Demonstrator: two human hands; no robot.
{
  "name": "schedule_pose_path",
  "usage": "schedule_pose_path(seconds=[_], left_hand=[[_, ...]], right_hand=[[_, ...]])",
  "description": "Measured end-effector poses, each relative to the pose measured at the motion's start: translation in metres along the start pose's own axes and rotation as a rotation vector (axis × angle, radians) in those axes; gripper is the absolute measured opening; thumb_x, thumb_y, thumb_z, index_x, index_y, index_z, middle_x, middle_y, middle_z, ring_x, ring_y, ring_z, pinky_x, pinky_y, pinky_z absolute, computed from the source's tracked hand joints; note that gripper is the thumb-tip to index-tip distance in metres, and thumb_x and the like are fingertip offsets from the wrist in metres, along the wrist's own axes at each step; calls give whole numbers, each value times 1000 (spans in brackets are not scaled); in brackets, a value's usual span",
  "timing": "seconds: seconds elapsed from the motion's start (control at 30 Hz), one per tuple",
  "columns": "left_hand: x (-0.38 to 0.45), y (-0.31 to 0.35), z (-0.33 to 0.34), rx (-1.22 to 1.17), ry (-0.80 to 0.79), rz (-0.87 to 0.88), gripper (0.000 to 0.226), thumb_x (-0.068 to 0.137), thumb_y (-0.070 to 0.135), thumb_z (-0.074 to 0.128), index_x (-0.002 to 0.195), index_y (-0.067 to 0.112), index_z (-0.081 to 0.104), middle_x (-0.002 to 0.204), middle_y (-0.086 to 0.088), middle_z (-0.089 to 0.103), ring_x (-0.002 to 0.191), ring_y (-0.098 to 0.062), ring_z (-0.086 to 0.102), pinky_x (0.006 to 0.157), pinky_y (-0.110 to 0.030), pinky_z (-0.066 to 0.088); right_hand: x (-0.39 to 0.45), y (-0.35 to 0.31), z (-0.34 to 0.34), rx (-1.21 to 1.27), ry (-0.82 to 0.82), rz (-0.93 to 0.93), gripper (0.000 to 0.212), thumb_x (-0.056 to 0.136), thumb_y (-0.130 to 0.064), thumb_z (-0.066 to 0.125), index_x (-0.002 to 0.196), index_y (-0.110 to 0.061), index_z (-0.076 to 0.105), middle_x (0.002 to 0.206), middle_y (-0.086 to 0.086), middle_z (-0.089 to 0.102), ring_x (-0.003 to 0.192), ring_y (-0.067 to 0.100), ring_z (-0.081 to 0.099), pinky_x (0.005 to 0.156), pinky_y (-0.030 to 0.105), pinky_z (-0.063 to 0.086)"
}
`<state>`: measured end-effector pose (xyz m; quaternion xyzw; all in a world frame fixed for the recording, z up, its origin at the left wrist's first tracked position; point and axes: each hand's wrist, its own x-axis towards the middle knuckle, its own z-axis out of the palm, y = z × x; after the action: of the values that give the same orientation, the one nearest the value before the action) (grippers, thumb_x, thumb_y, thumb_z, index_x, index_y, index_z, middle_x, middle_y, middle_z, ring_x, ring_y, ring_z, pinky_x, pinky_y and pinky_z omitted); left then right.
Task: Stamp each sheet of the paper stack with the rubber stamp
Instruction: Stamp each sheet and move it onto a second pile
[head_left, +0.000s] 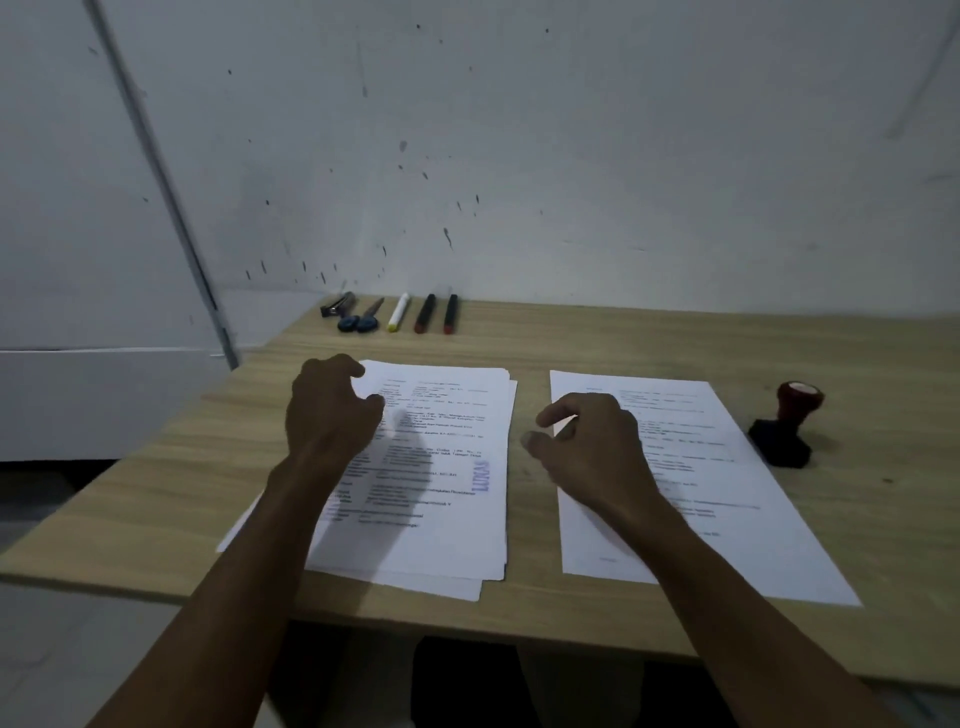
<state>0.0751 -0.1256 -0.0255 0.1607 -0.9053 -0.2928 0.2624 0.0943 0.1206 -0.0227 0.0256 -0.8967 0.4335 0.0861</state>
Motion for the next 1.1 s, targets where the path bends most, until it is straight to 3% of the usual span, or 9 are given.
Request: schedule_pose_path(seconds=[0.13, 0.27, 0.43, 0.57, 0.67, 0.8, 0.93, 1.1], left_hand=[[-15, 35, 16, -98, -37, 138, 31, 81, 21, 71, 109, 13, 64, 117, -10, 60, 108, -27, 57, 93, -39, 46], [-37, 79, 40, -184, -102, 304, 24, 80, 21, 73, 102, 14, 66, 108, -5, 63, 90, -19, 61, 84, -38, 50], [-63, 129, 78, -225, -257, 431, 26, 81, 26, 73, 104, 16, 66, 107, -1, 60, 93, -16, 60, 84, -38, 50], [-79, 153, 107, -196, -363, 490, 30, 83, 28, 70, 109, 16, 63, 115, -2, 58, 110, -21, 54, 92, -39, 45], [-85, 166, 123, -147, -442, 531, 34, 83, 33, 69, 112, 18, 61, 120, -1, 56, 117, -20, 48, 98, -38, 41], [-91, 175, 136, -87, -526, 583, 37, 81, 40, 68, 112, 21, 63, 122, 2, 58, 119, -20, 46, 100, -39, 39], [-99, 177, 141, -56, -522, 624, 41, 79, 48, 67, 110, 21, 66, 119, 5, 63, 116, -19, 51, 96, -40, 43], [-104, 172, 145, -30, -521, 652, 38, 84, 50, 61, 111, 24, 65, 121, 8, 62, 118, -20, 50, 96, -41, 41]], right_hand=[[-1, 18, -31, -65, 141, -12, 19, 78, -34, 76, 92, -29, 65, 74, -6, 65, 89, 19, 65, 83, 38, 52], [5, 52, -70, -139, 380, -6, 24, 79, -27, 75, 95, -25, 57, 72, -6, 61, 76, 19, 63, 67, 33, 50], [16, 95, -113, -208, 600, 107, 47, 73, -18, 76, 106, -19, 42, 103, 7, 58, 83, 30, 57, 68, 36, 41], [25, 114, -132, -244, 554, 189, 76, 72, -27, 80, 129, -22, 31, 123, 14, 48, 103, 37, 56, 74, 42, 47], [32, 122, -142, -260, 457, 194, 81, 73, -39, 77, 136, -29, 27, 126, 12, 45, 109, 37, 54, 82, 44, 49], [40, 124, -147, -297, 369, 150, 74, 79, -43, 73, 139, -33, 31, 126, 11, 48, 114, 35, 52, 86, 43, 46], [45, 126, -147, -306, 301, 77, 59, 87, -32, 68, 139, -30, 39, 126, 11, 53, 116, 33, 52, 90, 44, 48], [48, 134, -144, -273, 355, 23, 39, 93, -21, 61, 131, -19, 49, 123, 11, 63, 111, 33, 58, 90, 47, 50]])
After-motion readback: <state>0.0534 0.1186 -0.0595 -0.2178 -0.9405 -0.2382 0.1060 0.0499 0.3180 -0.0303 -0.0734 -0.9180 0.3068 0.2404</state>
